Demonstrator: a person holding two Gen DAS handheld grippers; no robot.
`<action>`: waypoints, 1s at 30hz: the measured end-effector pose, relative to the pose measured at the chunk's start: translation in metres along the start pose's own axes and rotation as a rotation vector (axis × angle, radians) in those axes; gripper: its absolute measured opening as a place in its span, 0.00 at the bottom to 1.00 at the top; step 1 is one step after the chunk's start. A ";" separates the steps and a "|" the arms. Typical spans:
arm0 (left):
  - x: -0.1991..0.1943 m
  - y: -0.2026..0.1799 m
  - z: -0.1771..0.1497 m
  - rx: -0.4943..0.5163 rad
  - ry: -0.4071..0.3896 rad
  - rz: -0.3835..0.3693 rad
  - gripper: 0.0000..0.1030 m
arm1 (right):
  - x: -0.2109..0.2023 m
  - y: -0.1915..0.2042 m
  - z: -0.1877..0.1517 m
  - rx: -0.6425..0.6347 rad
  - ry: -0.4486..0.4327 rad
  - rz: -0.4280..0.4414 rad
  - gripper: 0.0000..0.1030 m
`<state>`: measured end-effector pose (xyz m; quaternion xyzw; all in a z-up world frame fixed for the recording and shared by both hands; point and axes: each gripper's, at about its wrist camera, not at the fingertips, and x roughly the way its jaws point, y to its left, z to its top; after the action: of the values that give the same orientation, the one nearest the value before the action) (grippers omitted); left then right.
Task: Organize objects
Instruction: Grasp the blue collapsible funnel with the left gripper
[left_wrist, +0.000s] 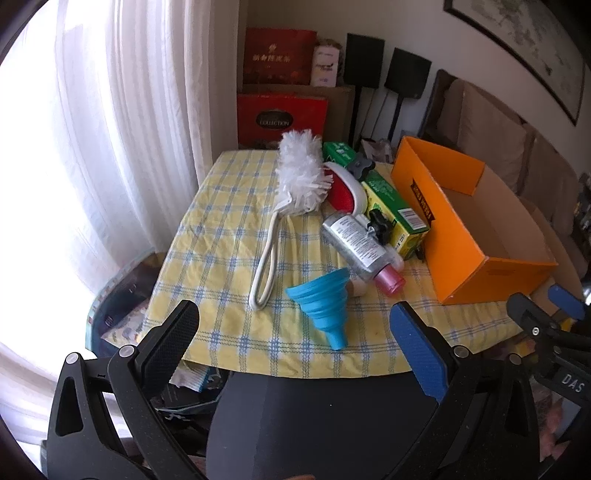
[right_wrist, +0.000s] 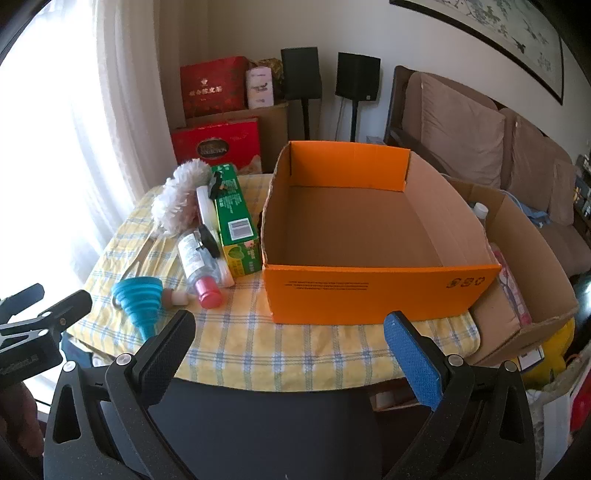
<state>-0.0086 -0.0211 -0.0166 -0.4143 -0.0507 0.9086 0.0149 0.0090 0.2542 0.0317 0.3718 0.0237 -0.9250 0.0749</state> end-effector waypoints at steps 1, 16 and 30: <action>0.002 0.002 -0.001 -0.010 0.006 -0.008 1.00 | 0.000 0.000 0.000 0.000 -0.001 0.002 1.00; 0.031 0.008 -0.006 -0.048 0.049 -0.007 1.00 | 0.011 0.000 -0.004 -0.002 0.007 0.050 1.00; 0.055 -0.007 -0.008 0.005 0.062 0.023 0.99 | 0.028 0.004 -0.003 -0.027 0.017 0.019 1.00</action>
<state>-0.0389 -0.0096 -0.0621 -0.4426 -0.0431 0.8957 0.0071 -0.0078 0.2470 0.0102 0.3788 0.0332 -0.9206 0.0884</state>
